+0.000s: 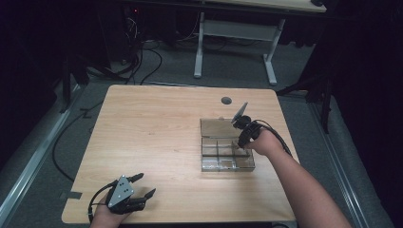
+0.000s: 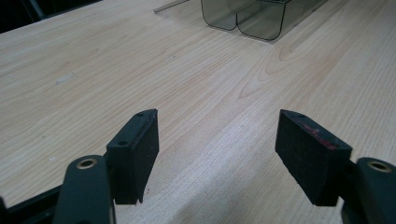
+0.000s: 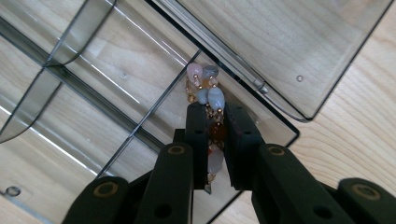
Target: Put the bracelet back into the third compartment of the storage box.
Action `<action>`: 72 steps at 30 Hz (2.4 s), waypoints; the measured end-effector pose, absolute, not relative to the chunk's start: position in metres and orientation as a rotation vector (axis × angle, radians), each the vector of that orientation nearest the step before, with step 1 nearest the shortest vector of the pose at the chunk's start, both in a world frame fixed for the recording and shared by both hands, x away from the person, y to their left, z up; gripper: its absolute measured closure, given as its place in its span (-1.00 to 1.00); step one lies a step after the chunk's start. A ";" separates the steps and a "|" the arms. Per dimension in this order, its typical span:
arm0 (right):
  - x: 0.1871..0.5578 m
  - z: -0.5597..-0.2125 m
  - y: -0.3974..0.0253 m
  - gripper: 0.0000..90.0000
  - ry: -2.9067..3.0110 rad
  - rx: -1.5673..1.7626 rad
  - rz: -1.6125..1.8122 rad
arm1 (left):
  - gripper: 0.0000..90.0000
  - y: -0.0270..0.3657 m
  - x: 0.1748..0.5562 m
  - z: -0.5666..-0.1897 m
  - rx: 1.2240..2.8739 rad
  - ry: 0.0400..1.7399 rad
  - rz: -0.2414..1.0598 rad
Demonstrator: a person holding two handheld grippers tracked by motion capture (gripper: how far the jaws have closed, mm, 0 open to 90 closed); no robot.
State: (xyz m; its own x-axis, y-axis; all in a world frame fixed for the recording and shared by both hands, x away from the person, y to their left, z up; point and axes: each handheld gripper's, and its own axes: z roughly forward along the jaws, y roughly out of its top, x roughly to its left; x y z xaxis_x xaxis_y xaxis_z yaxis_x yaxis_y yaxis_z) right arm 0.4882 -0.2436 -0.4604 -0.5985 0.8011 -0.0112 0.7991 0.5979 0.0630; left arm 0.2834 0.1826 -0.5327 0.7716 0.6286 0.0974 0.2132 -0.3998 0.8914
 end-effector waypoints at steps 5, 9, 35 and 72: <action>0.487 -0.467 -0.246 0.80 2.778 1.405 0.093 | -0.31 0.183 0.283 -0.533 1.971 0.635 0.526; 0.485 -0.472 -0.247 0.79 2.774 1.413 0.098 | -0.31 0.182 0.283 -0.533 1.971 0.635 0.527; 0.478 -0.437 -0.251 0.53 2.718 1.437 0.199 | -0.31 0.182 0.283 -0.533 1.971 0.636 0.528; 0.424 -0.433 -0.289 0.56 2.622 1.472 0.290 | -0.31 0.182 0.283 -0.533 1.980 0.633 0.530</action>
State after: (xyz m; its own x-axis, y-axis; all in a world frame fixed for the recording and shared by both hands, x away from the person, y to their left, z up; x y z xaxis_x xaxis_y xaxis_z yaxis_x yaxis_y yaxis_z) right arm 0.4242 -0.2891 -0.4332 -0.5196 0.8544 -0.0111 0.8313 0.5084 0.2246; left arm 0.2833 0.1816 -0.5327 0.7711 0.6281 0.1042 0.2130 -0.4088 0.8874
